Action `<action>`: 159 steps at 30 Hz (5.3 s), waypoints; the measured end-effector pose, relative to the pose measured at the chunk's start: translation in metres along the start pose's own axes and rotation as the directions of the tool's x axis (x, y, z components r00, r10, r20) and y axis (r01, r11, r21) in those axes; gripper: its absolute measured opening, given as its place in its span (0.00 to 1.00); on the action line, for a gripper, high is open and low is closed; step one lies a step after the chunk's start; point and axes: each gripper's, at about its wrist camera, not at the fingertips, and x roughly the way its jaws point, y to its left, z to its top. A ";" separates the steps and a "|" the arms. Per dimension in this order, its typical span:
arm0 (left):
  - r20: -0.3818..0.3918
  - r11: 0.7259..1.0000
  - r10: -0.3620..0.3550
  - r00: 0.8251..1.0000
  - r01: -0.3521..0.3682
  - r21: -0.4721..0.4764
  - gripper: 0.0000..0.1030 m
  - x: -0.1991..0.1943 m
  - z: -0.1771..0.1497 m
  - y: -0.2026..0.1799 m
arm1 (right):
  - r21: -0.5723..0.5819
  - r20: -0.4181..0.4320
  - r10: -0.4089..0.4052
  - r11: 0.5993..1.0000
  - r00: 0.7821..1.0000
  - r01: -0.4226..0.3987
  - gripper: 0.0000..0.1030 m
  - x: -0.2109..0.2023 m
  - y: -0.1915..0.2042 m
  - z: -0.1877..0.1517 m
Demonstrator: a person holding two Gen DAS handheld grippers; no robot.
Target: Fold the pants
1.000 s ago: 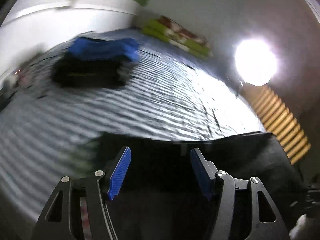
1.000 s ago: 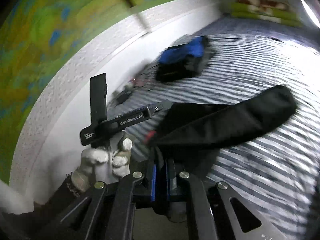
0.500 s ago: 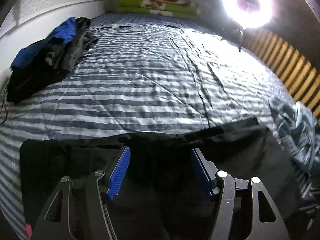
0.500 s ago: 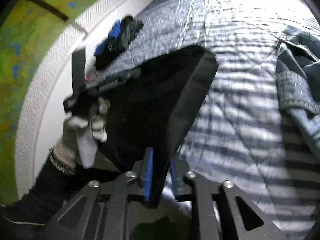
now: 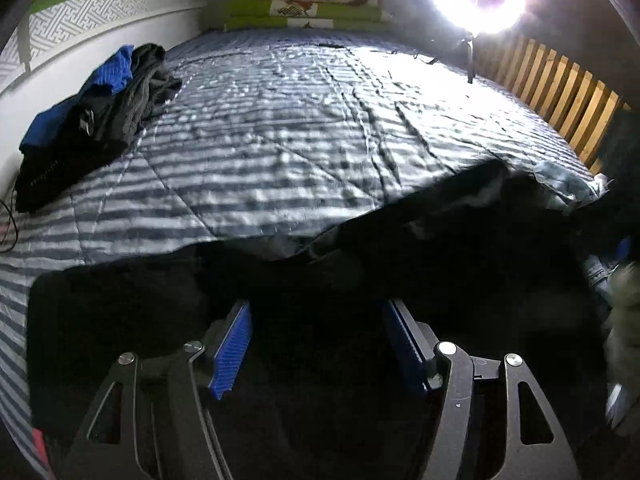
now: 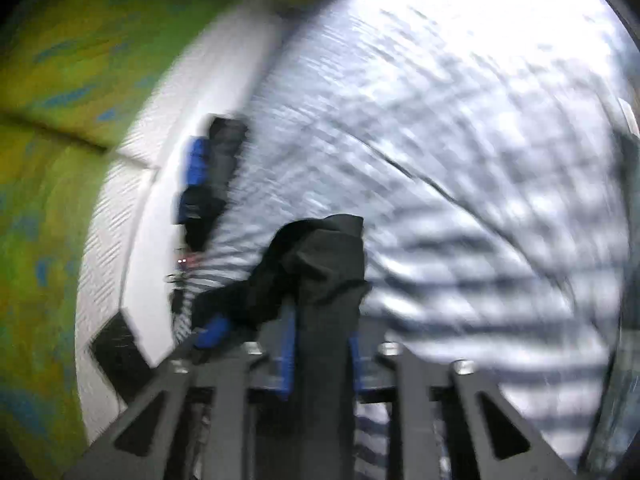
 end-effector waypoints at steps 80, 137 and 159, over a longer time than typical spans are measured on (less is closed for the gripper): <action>0.169 0.865 0.110 0.979 -0.011 -0.501 0.69 -0.205 -0.128 0.220 | -0.218 -0.227 0.149 0.956 0.963 -0.199 0.50 0.079 0.304 -0.038; -0.149 0.946 -0.119 0.982 0.067 -0.317 0.98 -0.017 -0.027 0.218 | -0.197 -0.092 -0.226 0.959 0.970 0.205 0.65 0.096 0.135 -0.061; -0.028 0.919 -0.140 0.990 0.120 -0.377 0.13 -0.044 -0.032 0.206 | -0.207 -0.133 -0.164 0.969 0.977 0.135 0.11 0.109 0.157 -0.067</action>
